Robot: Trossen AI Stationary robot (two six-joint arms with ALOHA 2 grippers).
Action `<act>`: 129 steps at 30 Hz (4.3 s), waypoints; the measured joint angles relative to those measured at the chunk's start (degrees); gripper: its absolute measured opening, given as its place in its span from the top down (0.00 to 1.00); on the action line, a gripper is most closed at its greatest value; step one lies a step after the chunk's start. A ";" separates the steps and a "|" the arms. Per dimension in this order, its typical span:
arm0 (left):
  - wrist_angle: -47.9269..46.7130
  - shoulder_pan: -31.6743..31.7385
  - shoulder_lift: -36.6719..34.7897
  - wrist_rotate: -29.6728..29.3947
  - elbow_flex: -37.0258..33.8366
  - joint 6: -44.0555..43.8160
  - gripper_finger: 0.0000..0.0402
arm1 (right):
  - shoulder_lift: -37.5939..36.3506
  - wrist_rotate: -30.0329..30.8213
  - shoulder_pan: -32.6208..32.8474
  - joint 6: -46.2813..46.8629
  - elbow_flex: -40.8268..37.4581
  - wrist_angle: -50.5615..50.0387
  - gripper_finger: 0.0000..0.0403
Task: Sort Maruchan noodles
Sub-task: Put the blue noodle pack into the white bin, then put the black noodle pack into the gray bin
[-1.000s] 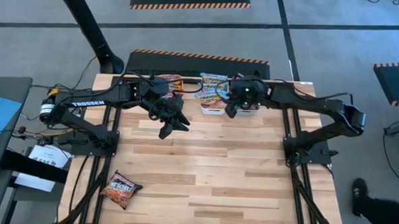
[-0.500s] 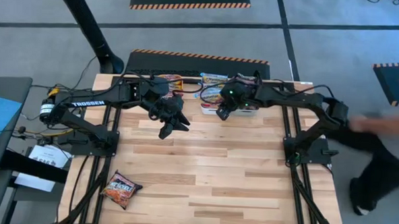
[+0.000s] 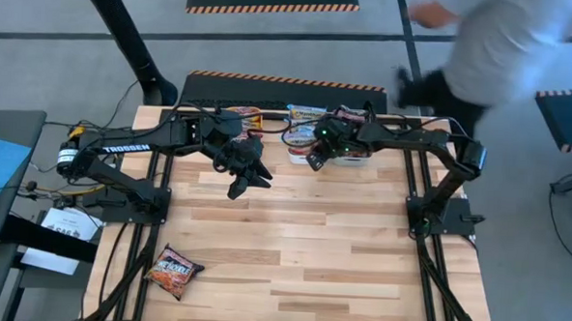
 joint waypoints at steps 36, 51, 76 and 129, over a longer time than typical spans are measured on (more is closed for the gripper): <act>0.03 0.00 0.00 -1.98 0.00 0.21 0.72 | -1.74 -1.09 -1.04 2.15 0.03 2.93 0.55; -5.57 0.02 0.00 -1.38 0.00 -4.04 0.72 | -10.10 -1.58 -0.20 1.00 -0.21 1.27 0.55; -34.42 -16.54 -1.97 -1.49 0.00 -21.66 0.72 | -29.11 -8.99 15.33 0.60 -0.08 -4.37 0.55; -27.00 -60.69 -1.84 -16.46 -18.45 -62.00 0.61 | -27.61 -8.97 26.77 4.13 -0.10 -6.75 0.55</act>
